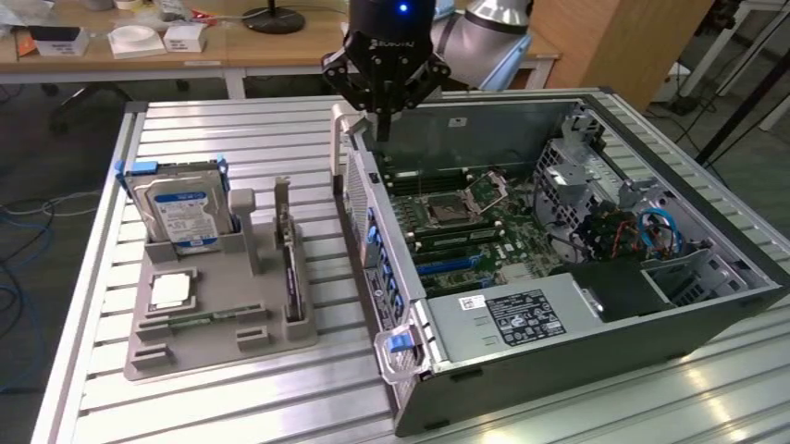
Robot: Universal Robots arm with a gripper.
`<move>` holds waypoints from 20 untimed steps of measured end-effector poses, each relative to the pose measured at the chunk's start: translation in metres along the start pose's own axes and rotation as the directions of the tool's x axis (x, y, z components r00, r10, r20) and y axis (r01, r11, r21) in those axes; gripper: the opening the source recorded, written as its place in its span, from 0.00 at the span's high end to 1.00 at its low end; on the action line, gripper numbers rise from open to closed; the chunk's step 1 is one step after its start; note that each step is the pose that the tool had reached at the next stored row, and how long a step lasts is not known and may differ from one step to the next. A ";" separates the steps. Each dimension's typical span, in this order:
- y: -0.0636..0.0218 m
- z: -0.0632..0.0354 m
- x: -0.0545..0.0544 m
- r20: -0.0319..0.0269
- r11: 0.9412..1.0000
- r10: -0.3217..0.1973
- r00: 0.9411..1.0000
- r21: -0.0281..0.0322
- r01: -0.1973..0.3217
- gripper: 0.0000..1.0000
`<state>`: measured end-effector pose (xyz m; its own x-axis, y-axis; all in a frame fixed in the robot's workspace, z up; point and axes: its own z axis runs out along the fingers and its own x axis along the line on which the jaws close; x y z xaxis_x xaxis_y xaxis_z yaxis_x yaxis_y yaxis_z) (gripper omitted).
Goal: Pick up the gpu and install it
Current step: 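Reach for the gpu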
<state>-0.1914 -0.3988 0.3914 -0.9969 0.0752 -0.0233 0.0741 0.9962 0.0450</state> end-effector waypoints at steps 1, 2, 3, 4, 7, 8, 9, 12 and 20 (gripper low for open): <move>-0.0002 0.0000 0.003 0.000 1.000 0.000 1.000 0.000 0.000 0.89; -0.0004 0.0000 0.006 0.000 1.000 0.000 1.000 0.000 0.000 0.89; -0.0006 0.0000 0.009 0.000 1.000 0.000 1.000 0.000 0.000 0.89; -0.0008 0.0000 0.011 0.000 1.000 0.000 1.000 0.000 0.000 0.89; -0.0014 0.0000 0.019 0.000 1.000 0.000 1.000 0.000 0.000 0.89; -0.0016 0.0000 0.021 0.000 1.000 0.000 1.000 0.000 0.000 0.89; -0.0018 -0.0001 0.024 0.000 1.000 0.000 1.000 0.000 0.000 0.89; -0.0023 -0.0001 0.031 0.000 1.000 0.000 1.000 0.000 0.000 0.89; -0.0036 -0.0002 0.048 0.000 1.000 0.000 1.000 0.000 0.000 0.89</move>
<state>-0.2393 -0.3988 0.3903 -0.9969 0.0754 -0.0232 0.0743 0.9962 0.0451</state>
